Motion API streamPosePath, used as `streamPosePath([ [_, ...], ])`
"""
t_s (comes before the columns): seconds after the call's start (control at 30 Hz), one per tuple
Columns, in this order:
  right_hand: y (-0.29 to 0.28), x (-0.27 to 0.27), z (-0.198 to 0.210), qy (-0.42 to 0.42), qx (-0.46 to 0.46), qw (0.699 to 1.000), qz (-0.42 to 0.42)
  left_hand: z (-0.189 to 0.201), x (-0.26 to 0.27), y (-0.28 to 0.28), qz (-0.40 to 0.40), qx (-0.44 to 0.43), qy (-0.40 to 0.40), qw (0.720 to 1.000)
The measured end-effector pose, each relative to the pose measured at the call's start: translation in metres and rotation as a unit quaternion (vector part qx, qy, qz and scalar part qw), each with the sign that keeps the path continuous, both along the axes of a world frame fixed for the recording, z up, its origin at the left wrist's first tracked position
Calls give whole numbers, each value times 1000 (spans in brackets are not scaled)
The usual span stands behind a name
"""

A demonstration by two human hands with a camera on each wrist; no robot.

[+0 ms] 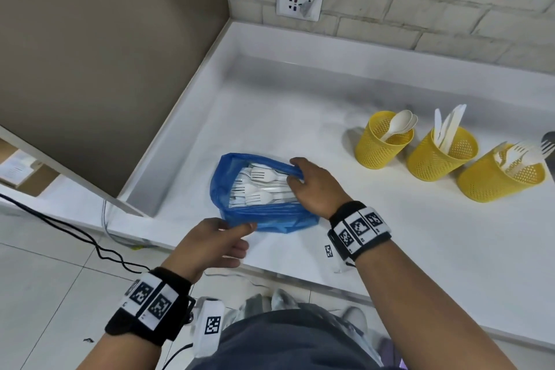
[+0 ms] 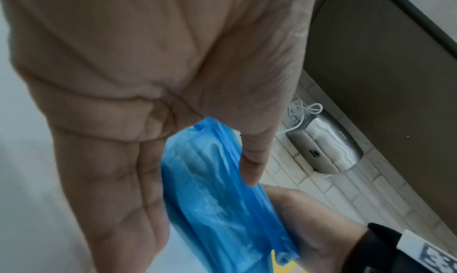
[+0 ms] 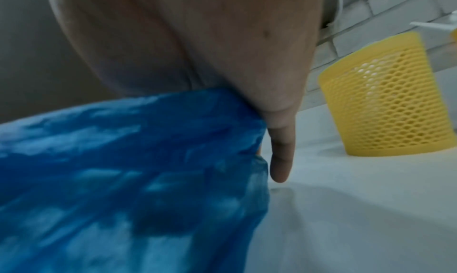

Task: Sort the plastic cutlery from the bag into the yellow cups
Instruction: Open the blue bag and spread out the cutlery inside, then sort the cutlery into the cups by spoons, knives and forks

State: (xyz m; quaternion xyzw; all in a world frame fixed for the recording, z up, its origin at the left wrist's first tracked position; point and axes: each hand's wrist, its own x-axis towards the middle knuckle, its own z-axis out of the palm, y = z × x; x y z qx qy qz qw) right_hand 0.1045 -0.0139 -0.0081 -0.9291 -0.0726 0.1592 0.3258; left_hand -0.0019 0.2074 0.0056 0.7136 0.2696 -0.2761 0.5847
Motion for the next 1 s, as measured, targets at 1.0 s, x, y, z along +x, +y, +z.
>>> streamPosePath([
  [1.0,-10,-64,8,-216,48,975,9,9,45,-19,-189,265,-434,840],
])
